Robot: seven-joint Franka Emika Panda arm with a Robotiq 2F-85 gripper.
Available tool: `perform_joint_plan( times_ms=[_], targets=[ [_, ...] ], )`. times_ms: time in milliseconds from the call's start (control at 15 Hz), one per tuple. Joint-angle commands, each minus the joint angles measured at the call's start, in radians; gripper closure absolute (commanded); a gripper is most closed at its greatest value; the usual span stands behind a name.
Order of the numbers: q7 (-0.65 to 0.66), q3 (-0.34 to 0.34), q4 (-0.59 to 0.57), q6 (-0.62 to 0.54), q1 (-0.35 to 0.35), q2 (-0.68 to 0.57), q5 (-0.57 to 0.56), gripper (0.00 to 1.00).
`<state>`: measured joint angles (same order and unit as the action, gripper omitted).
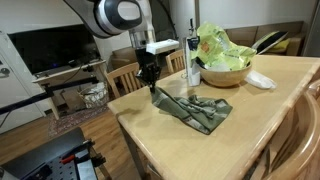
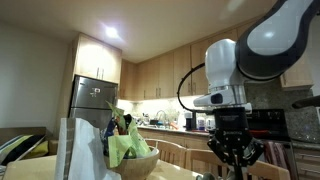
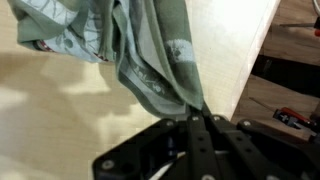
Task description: Move the green towel to the right then fold the green towel
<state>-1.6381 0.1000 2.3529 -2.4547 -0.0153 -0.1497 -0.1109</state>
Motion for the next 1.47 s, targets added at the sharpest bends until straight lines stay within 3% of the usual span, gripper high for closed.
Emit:
perform_joint_plan(
  times_ms=[0,1067,1400],
  targets=[
    [-0.065,0.001,0.089,-0.023,0.008,0.1,0.009,0.99],
    [-0.142,-0.014,0.291,-0.081,0.085,0.269,-0.004,0.99],
    [-0.11,-0.018,0.258,-0.056,0.092,0.224,-0.002,0.98]
  ],
)
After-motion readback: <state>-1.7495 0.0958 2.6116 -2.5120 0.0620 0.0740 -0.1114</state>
